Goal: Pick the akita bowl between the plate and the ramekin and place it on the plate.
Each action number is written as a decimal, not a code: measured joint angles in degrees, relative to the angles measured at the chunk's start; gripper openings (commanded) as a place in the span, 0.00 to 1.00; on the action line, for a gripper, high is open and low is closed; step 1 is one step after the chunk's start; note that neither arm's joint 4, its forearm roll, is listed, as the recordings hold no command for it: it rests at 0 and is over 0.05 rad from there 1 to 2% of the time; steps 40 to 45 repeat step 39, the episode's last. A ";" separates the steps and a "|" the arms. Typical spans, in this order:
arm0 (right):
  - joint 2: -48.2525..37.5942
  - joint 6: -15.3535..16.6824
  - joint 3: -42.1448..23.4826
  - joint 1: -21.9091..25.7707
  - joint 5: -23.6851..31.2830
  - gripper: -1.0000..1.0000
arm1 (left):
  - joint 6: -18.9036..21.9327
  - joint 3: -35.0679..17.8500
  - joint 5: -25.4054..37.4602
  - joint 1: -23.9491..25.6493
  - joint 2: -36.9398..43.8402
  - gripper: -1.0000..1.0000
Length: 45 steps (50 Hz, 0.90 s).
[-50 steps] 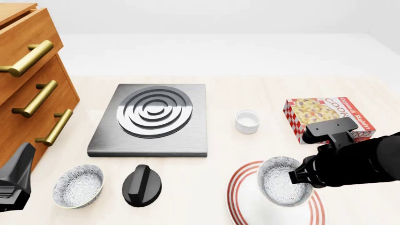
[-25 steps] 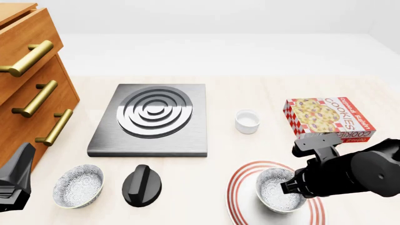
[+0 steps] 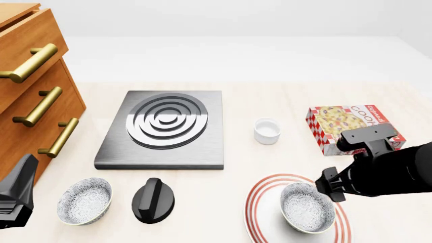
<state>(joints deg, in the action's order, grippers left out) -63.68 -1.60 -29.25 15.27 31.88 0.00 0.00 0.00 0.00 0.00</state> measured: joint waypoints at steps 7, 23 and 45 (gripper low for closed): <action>5.44 0.54 -4.65 -1.17 6.44 1.00 | 0.00 0.00 0.00 0.00 0.00 1.00; 13.91 1.02 -10.54 -3.02 15.40 1.00 | 0.00 0.00 0.00 0.00 0.00 1.00; 16.62 1.04 -13.29 -4.15 18.53 1.00 | 0.00 0.00 0.00 0.00 0.00 1.00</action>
